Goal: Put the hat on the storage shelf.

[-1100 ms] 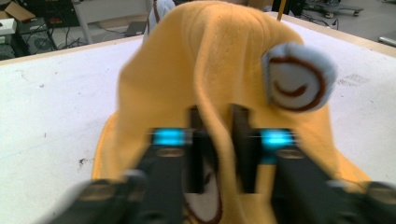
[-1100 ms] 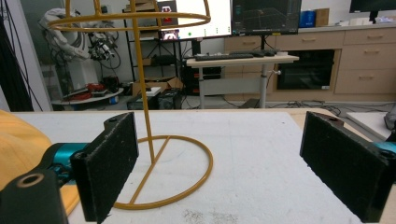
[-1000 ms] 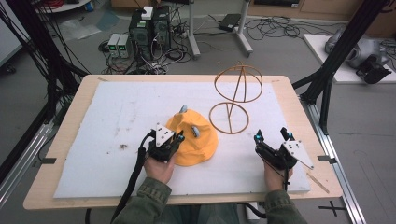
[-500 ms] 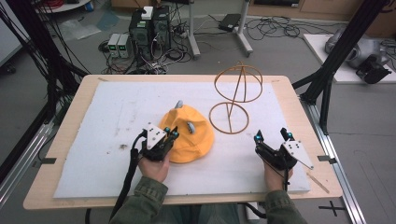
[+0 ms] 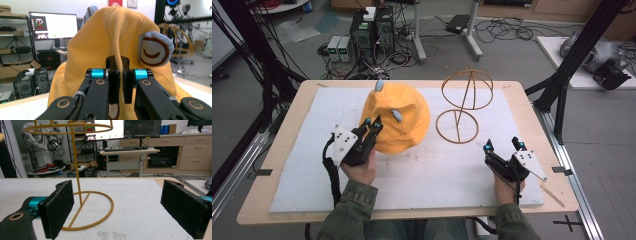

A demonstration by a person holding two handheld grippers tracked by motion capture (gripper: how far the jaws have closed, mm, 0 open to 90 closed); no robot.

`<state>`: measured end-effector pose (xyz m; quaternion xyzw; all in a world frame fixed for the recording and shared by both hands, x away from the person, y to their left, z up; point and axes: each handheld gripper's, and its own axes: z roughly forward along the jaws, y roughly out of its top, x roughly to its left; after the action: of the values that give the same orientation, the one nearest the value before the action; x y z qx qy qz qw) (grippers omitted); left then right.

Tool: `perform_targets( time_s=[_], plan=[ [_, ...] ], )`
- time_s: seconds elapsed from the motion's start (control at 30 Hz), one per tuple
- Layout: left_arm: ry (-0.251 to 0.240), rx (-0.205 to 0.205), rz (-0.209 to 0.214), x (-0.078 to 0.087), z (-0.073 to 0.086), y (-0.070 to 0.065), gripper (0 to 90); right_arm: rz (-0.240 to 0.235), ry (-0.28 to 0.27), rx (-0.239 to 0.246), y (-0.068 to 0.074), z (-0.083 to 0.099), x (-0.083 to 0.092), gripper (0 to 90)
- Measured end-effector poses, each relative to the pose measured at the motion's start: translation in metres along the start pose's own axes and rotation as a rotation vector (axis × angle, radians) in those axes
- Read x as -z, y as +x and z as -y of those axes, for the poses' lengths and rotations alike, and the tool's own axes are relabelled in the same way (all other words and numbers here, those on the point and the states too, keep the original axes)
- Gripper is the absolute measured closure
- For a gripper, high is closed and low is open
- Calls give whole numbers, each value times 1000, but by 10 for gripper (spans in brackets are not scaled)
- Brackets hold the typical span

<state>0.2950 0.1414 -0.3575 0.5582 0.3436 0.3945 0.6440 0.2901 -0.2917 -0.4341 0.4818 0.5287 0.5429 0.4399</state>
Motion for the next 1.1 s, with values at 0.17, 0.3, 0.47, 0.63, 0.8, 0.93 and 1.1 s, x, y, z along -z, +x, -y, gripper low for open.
perform_targets(
  time_s=[0.17,0.3,0.47,0.63,0.8,0.93,1.1],
  plan=[
    [-15,-4,3,-8,-15,6,870,0,0,-3,0,0,0,112],
    [-33,-10,7,-17,-31,8,869,2,2,-10,0,0,0,112],
    [-51,-37,7,-32,-50,6,870,4,0,-19,0,0,1,112],
    [-82,-41,10,-48,-72,6,869,4,-2,-23,-2,0,0,112],
    [-90,-56,33,-67,-91,0,870,3,3,-29,-2,0,0,112],
    [-78,-59,64,-89,-101,-10,869,4,3,-34,-2,0,0,112],
    [-58,-30,160,-126,-114,-32,869,0,1,-27,-2,1,0,112]
  ],
)
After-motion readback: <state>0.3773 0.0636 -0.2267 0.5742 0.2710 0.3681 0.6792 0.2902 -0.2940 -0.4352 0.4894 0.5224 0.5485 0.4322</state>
